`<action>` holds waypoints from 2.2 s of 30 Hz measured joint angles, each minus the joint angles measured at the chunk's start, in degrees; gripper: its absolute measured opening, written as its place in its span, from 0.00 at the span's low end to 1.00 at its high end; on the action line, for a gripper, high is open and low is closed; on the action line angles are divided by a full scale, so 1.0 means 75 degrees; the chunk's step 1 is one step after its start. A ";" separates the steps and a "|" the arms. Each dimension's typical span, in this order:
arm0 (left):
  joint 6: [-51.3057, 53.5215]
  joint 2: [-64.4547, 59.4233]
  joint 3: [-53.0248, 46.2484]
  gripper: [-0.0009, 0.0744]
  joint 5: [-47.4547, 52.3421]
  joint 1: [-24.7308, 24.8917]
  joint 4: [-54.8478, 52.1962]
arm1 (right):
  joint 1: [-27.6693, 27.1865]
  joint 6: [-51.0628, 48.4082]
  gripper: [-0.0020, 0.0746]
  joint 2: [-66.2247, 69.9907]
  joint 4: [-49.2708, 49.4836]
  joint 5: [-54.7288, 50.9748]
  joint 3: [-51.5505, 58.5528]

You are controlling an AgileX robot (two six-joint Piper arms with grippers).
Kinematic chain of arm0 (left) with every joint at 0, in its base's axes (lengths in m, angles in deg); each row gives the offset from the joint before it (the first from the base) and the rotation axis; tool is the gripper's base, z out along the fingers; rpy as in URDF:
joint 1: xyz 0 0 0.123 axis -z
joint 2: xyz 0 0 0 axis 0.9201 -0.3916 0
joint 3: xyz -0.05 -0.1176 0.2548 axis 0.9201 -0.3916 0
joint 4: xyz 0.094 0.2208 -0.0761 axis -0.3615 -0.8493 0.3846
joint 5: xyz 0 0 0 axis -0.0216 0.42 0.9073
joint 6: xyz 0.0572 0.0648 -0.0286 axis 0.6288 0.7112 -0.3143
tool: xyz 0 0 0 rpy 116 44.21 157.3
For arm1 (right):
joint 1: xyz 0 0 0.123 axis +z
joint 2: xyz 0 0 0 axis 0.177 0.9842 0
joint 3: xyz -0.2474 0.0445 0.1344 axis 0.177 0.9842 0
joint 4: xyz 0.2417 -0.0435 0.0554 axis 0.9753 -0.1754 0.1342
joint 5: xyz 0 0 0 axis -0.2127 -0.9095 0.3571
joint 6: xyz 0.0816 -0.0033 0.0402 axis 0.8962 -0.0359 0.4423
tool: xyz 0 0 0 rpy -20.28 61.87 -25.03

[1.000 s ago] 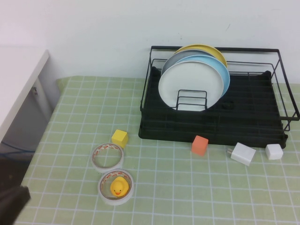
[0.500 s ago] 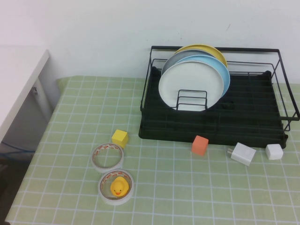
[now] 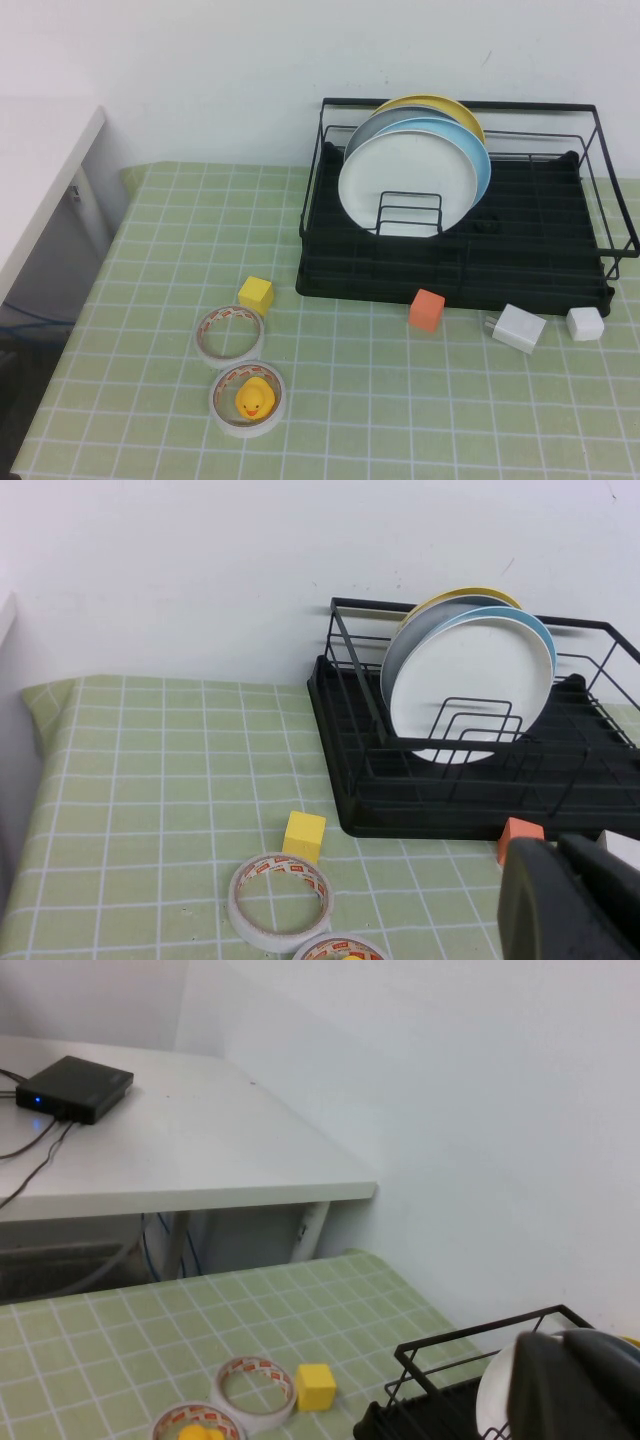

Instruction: Place plate on rack

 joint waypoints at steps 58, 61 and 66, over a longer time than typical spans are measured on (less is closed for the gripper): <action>-0.0065 0.0015 0.0000 0.01 0.2241 0.0000 -0.0019 | -0.1998 1.3198 0.04 -0.4933 -1.2523 0.2865 0.3926; -0.0065 0.0015 0.0000 0.01 0.2241 0.0000 -0.0019 | -0.1606 1.3209 0.04 -0.4933 -1.2523 0.2792 0.3926; -0.0065 0.0015 0.0000 0.01 0.2241 0.0000 -0.0019 | -0.1008 1.3209 0.04 -0.4933 -1.2629 0.2672 0.3912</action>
